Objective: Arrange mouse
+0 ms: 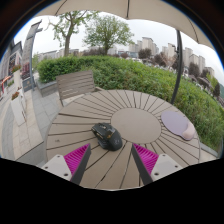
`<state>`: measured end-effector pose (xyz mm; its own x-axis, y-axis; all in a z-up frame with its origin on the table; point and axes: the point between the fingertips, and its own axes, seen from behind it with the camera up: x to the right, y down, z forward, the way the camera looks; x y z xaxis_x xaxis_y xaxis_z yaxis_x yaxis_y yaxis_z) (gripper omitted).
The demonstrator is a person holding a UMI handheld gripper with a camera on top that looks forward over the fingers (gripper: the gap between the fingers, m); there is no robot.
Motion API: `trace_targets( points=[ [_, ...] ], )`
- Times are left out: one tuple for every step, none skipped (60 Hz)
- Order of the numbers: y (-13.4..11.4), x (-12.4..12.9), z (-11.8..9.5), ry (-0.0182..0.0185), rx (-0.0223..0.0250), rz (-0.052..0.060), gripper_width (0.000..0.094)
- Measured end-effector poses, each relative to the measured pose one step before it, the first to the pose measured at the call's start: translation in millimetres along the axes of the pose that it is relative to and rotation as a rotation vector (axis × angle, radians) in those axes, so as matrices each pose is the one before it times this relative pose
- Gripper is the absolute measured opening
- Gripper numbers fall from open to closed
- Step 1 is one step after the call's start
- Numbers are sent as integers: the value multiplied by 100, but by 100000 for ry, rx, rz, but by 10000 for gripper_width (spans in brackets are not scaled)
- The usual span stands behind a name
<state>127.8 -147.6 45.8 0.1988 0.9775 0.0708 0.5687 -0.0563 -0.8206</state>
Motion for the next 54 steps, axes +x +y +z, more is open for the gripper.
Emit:
trace_targets(
  points=[
    [99, -91, 602, -57, -141, 224, 856],
    [106, -44, 551, -167, -190, 182, 854],
    [79, -8, 544, -178, -190, 214, 854],
    [41, 7, 518, -28, -76, 197, 854],
    [12, 27, 524, 144, 7, 140, 856],
    [29, 93, 528, 303, -45, 29, 856],
    [20, 77, 495, 368, -127, -92, 856],
    [24, 0, 600, 378, 42, -96, 856],
    [-83, 80, 512, 252, 157, -92, 856],
    [-84, 30, 460, 115, 204, -41, 855],
    [-90, 6, 458, 86, 185, -53, 854],
    [-57, 7, 456, 96, 69, -42, 856],
    [-17, 26, 453, 170, -97, -110, 857],
    [22, 65, 411, 278, -434, -107, 855],
    [16, 84, 435, 331, -376, -215, 855],
    [43, 60, 391, 414, -376, -102, 855],
    [-18, 64, 400, 333, -223, 11, 855],
    [-36, 53, 346, 231, -153, 44, 856],
    [9, 13, 356, 28, -311, -87, 859],
    [-87, -220, 274, -984, 78, 16, 864],
    [-215, -58, 294, -688, 216, 464, 859],
    [-40, -77, 229, 30, -145, 180, 854],
    [-73, -11, 208, -72, -178, -41, 854],
    [-119, 10, 182, 25, -50, -151, 855],
    [-130, 70, 188, 243, 46, -259, 856],
    [-161, 53, 197, 194, 179, -281, 854],
    [-169, 59, 212, 142, 159, -397, 854],
    [-152, 25, 295, 81, 3, -298, 854],
    [-137, 69, 245, 159, -48, -314, 852],
    [-91, 69, 269, 133, -155, -79, 853],
    [-85, 60, 270, 55, -174, 102, 855],
    [-76, 67, 247, 70, -123, 152, 853],
    [-46, 100, 232, 179, -161, 148, 854],
    [-12, 130, -34, 208, -230, 248, 854],
    [-69, 67, 269, 166, -182, 393, 854],
    [-103, 143, 214, 187, -47, 421, 854],
    [-97, 160, 213, 268, -35, 311, 853],
    [-94, 164, 177, 292, -99, 256, 856],
    [-96, 166, 166, 314, -151, 309, 856],
    [-102, 129, 196, 308, -146, 325, 855],
    [-89, 63, 75, 286, -159, 190, 855],
    [-72, 126, 267, 269, -223, 58, 856],
    [-96, 95, 188, 164, -141, -35, 855],
    [-140, 81, 197, -23, 107, 118, 857],
    [-78, 76, 159, 43, -155, 88, 857],
    [-76, 36, 152, -108, -127, 288, 858],
    [-81, 35, 174, -143, -155, 365, 856],
    [-61, 73, 54, -70, -263, 349, 854],
    [-82, 48, 145, -166, -251, 224, 843],
    [-9, -37, 124, -309, -408, 371, 821],
    [7, -132, 96, -601, -449, 464, 779],
    [47, -239, 72, -974, -662, 570, 726],
    [101, -171, 52, -744, -912, 756, 709],
    [-53, 59, -42, 202, -145, 144, 706]
  ],
)
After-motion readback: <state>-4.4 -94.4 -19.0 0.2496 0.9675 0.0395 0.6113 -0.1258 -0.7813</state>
